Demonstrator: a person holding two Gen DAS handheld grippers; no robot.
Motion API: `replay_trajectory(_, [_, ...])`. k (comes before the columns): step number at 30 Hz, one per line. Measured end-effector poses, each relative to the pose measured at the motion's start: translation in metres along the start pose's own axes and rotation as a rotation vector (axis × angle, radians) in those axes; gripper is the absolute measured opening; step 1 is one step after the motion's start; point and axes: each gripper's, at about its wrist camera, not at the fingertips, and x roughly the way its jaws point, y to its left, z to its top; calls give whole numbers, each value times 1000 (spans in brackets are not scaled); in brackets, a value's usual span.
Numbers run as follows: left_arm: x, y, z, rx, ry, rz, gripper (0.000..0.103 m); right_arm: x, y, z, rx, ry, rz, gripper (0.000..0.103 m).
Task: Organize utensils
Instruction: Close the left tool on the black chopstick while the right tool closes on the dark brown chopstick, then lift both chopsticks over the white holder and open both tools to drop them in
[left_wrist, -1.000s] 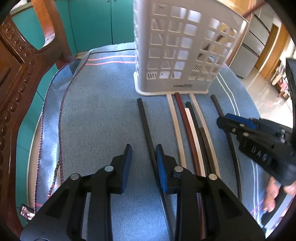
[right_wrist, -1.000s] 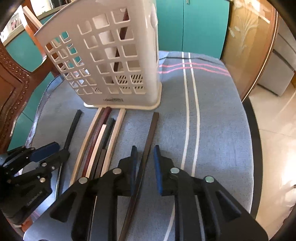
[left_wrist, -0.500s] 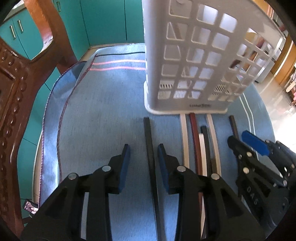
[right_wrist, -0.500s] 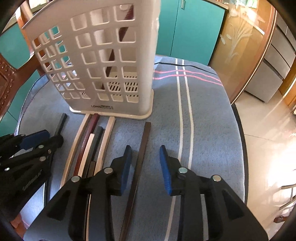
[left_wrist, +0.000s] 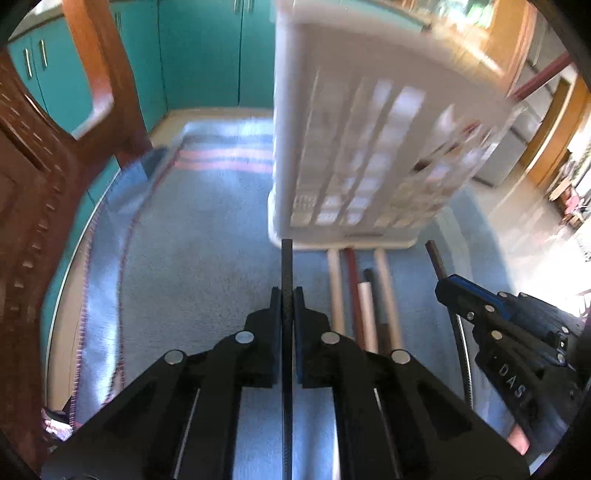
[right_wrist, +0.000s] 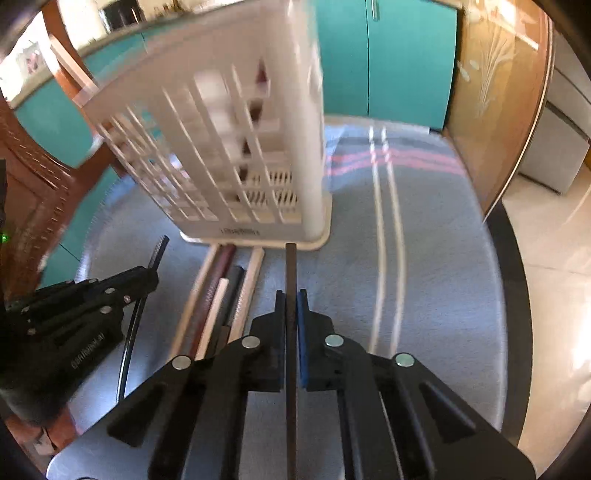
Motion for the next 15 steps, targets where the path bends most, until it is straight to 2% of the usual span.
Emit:
replay_trajectory(10, [-140,-7,-11,2,-266,-118,7,-143,-24,-15,46,-293,197,7])
replay_trajectory(15, [-189,-8,12,31,-376,-133,7,-192,-24,-2,60,-401,256,7])
